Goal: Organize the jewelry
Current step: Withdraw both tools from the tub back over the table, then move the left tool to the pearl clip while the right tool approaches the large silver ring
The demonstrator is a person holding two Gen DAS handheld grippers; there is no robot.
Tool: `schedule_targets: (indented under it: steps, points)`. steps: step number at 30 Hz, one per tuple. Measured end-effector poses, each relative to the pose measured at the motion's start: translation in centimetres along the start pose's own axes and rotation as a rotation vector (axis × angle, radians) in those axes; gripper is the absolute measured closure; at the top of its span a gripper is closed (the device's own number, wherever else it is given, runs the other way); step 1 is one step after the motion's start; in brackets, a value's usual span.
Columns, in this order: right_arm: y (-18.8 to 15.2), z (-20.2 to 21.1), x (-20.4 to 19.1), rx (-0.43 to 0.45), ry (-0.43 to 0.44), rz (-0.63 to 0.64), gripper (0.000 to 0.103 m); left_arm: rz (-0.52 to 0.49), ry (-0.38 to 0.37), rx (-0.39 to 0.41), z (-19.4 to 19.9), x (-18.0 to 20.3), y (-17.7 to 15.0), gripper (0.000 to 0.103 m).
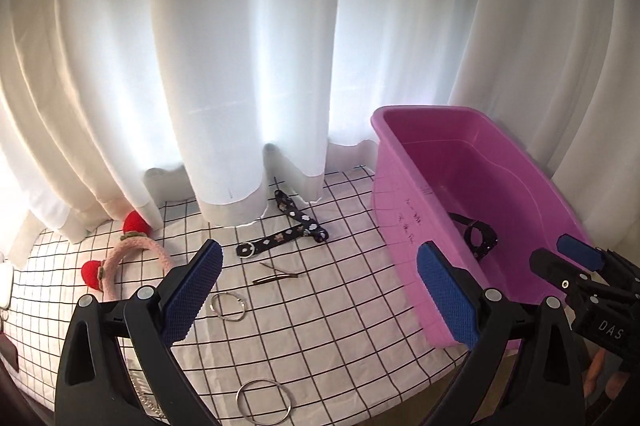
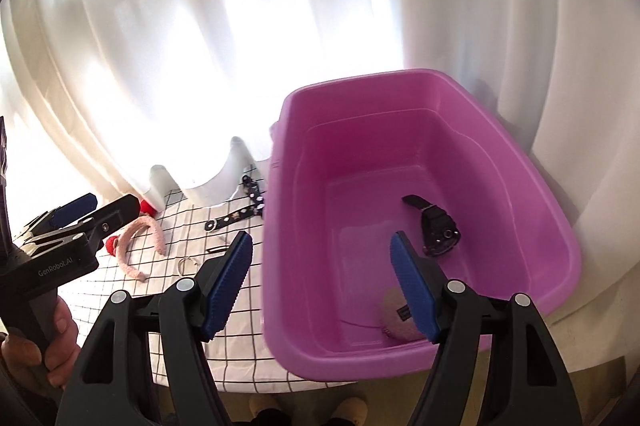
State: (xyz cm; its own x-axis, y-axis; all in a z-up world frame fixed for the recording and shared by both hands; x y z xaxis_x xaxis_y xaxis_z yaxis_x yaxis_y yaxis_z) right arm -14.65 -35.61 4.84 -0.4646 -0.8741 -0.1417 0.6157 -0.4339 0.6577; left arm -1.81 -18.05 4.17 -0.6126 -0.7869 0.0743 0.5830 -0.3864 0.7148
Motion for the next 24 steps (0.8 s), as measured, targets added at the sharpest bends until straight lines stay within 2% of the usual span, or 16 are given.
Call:
schedule_targets:
  steps: [4, 7, 10, 14, 16, 20, 24]
  points:
    - [-0.2, -0.3, -4.6, -0.009, 0.070, 0.078, 0.035, 0.070, 0.067, -0.005, 1.8, -5.1, -2.4, 0.007]
    - [-0.8, -1.2, -8.0, -0.030, 0.126, 0.133, 0.035, 0.132, 0.124, -0.038, 2.6, -9.2, -4.6, 0.007]
    - [-2.1, -2.8, -11.1, -0.077, 0.174, 0.180, 0.035, 0.186, 0.192, -0.058, 3.3, -13.1, -7.1, 0.007]
    - [-5.3, -5.4, -14.7, -0.170, 0.229, 0.229, 0.035, 0.248, 0.263, -0.089, 3.6, -17.8, -10.6, 0.007]
    - [-7.0, -6.7, -16.3, -0.210, 0.253, 0.258, 0.035, 0.285, 0.276, -0.110, 3.3, -19.7, -12.4, 0.007]
    - [-10.3, -9.3, -18.7, -0.291, 0.276, 0.299, 0.035, 0.335, 0.330, -0.164, 2.7, -22.6, -15.7, 0.007]
    - [-13.0, -11.6, -19.9, -0.371, 0.270, 0.313, 0.035, 0.391, 0.332, -0.228, 1.4, -24.4, -18.8, 0.007]
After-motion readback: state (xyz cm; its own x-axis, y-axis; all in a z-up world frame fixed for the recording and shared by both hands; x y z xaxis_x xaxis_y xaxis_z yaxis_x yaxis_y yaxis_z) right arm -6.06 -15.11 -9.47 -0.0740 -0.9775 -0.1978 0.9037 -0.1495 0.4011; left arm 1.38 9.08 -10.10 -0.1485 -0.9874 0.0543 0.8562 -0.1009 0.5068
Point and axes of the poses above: each gripper's, at about its wrist camera, not at the fingertips, and z roughly against the way its jaws point, x to its right, y to its top, the point moved 2 cm from there along -z, roughly the way its jaws point, and after that the axes turned 2 degrees about -y, right-handed, at the moved point
